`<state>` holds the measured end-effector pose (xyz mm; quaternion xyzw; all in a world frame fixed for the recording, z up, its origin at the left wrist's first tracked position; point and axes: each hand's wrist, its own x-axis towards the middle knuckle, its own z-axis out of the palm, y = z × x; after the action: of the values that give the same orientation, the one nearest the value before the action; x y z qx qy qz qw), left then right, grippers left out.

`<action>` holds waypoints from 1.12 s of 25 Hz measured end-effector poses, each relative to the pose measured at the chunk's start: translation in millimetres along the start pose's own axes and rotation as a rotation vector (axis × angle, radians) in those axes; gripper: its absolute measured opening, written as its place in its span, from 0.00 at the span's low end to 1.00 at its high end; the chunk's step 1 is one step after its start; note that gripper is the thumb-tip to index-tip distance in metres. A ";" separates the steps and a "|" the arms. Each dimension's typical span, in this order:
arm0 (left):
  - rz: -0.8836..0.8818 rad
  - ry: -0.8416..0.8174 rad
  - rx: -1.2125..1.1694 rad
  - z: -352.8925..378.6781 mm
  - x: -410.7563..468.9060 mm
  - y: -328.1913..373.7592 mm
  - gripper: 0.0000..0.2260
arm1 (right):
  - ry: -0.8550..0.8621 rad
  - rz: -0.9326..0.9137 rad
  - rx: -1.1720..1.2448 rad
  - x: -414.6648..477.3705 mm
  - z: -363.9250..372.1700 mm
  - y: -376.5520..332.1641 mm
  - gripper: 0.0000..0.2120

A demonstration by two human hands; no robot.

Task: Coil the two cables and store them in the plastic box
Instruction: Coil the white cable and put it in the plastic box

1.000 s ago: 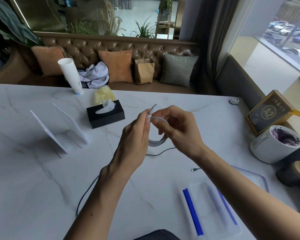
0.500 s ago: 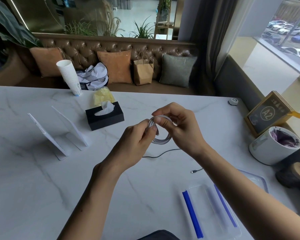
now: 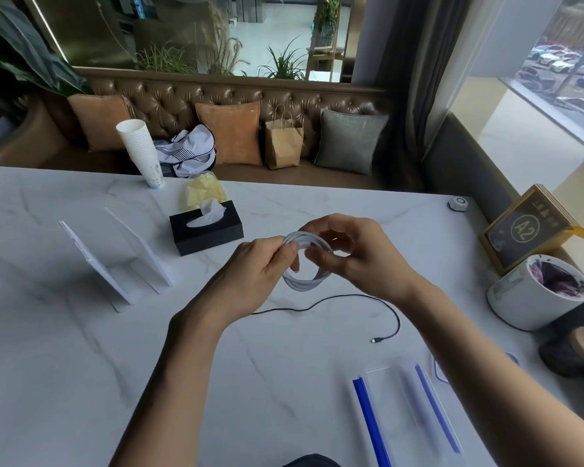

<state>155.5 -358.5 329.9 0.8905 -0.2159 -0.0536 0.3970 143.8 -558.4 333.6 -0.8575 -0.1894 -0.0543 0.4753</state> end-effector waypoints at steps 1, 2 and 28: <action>-0.001 -0.012 0.004 0.7 0.5 0.1 0.17 | -0.022 -0.012 -0.038 -0.3 -3.0 -0.3 0.09; 0.000 -0.019 0.010 1.3 0.8 1.6 0.17 | -0.035 -0.027 -0.067 0.2 -5.7 -0.9 0.10; -0.273 0.206 -0.881 25.6 -25.3 22.1 0.10 | 0.089 0.014 0.678 -12.1 26.6 -7.5 0.07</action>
<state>118.3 -378.4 326.7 0.6581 -0.0131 -0.1029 0.7457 127.6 -535.9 321.9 -0.6490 -0.1697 -0.0224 0.7413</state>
